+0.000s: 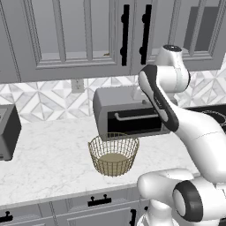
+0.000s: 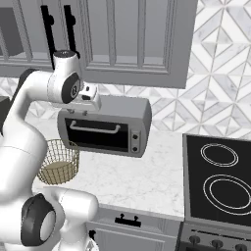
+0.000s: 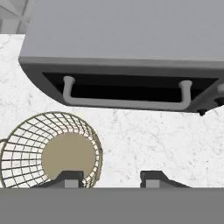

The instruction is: Open the cabinet, pick up the bread from the cabinet and place it in the basket. Then move the basket to the dining counter.

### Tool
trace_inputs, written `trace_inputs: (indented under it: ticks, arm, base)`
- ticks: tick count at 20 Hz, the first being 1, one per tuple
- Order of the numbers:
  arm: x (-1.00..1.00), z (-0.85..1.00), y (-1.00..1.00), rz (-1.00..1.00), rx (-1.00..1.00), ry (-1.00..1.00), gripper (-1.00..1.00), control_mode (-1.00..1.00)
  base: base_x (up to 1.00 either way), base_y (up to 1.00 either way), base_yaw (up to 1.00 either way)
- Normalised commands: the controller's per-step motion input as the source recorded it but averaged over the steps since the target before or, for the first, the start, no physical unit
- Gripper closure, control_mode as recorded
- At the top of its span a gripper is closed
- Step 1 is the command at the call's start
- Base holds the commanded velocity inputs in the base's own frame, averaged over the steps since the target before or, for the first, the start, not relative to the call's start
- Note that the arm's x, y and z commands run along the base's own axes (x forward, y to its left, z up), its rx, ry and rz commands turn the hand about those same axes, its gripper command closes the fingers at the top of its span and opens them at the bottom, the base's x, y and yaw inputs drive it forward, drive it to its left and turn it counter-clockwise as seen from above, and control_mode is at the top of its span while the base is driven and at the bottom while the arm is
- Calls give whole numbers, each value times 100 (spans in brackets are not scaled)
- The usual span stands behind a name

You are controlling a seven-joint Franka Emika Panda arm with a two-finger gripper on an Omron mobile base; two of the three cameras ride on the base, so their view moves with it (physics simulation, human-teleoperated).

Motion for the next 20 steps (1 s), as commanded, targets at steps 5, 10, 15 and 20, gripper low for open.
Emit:
trace_inputs:
  ticks: [5,10,15,20]
  arm:
    - [-51,-5,-1,0,1,-5,-100,-100]
    - [-37,5,-1,-1,3,-25,-100,-100]
    - [0,48,0,-3,0,-8,-100,-100]
    - [3,68,0,-2,0,0,-100,-100]
  base:
    - [0,0,0]
    - [0,0,0]
    - [0,0,0]
    - [0,0,0]
